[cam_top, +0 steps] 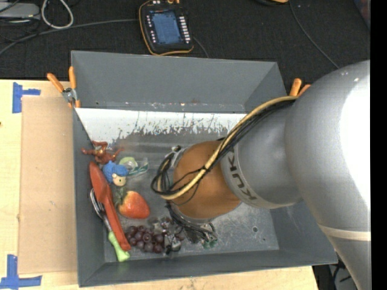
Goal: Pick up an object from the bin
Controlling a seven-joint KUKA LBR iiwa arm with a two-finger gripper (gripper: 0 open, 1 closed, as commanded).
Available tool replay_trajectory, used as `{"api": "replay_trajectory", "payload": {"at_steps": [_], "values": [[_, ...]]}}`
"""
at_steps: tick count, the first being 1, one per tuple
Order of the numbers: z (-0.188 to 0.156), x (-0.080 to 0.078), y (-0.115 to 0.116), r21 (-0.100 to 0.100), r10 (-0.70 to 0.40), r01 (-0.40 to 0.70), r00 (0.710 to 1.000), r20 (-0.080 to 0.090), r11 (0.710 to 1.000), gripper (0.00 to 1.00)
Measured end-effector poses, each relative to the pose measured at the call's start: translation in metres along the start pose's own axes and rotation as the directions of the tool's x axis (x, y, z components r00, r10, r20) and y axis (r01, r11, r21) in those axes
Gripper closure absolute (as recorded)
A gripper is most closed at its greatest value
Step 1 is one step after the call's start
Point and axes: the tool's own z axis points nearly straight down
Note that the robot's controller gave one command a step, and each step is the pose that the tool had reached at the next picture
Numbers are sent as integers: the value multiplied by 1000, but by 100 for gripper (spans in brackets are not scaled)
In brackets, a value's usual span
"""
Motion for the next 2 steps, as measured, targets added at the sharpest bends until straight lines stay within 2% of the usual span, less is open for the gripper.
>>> {"api": "replay_trajectory", "payload": {"at_steps": [2], "values": [[-32,2,1,0,2,-2,1000,-4,1000,100]]}}
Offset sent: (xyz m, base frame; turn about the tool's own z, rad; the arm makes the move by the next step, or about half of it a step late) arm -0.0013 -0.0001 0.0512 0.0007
